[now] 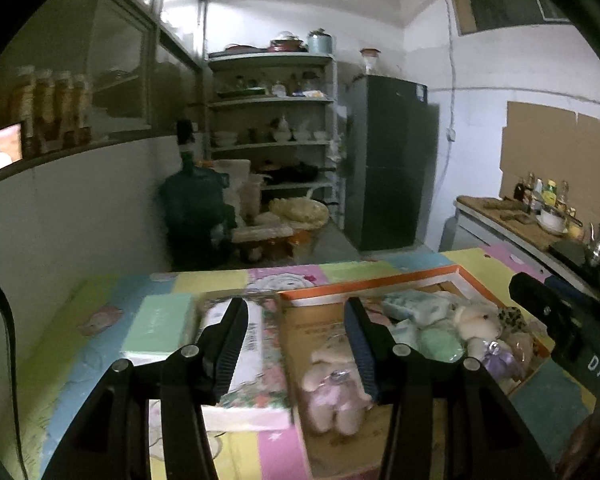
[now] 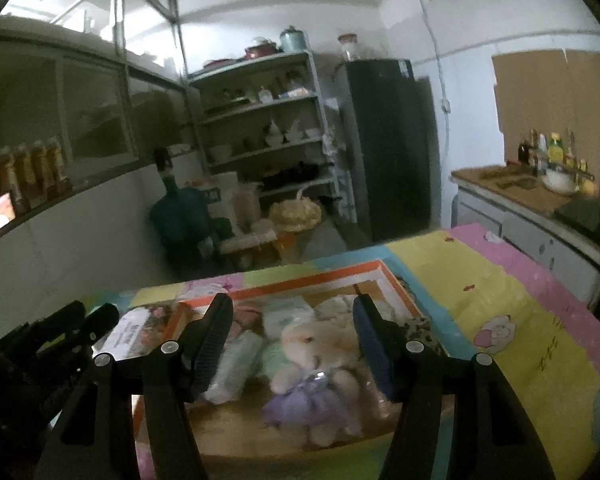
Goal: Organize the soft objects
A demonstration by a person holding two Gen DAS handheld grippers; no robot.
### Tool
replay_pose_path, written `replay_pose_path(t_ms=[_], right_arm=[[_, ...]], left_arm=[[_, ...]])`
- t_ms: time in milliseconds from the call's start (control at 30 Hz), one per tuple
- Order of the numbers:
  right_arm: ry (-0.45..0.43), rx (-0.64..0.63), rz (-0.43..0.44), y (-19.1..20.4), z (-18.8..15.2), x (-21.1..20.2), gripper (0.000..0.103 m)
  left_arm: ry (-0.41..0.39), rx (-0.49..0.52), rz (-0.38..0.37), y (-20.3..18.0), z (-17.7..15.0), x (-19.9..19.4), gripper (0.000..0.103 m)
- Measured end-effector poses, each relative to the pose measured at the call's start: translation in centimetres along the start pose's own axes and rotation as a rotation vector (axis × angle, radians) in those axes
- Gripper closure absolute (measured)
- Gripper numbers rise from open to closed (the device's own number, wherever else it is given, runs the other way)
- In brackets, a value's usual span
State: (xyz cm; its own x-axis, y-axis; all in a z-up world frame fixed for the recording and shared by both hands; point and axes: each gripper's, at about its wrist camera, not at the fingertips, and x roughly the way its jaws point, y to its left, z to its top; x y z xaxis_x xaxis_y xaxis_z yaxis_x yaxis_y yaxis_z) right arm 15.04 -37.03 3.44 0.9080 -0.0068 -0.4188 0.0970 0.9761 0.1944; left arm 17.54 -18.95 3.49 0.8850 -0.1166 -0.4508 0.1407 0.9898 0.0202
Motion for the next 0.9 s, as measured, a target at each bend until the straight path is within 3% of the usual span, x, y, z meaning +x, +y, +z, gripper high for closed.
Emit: replay_pose_path(t_ms=[467,900], right_arm=[[-0.060,-0.135,0.028,7.7,-2.8,-4.8,0.031],[-0.030,-0.114,0.015,9.6,-5.6,-8.7,0.029]], left_arm=[[-0.017,-0.068,0.034,4.2,-2.8,-5.8,0.053],[-0.024,-0.078,0.036,5.1,-5.6,-10.3,0.053]])
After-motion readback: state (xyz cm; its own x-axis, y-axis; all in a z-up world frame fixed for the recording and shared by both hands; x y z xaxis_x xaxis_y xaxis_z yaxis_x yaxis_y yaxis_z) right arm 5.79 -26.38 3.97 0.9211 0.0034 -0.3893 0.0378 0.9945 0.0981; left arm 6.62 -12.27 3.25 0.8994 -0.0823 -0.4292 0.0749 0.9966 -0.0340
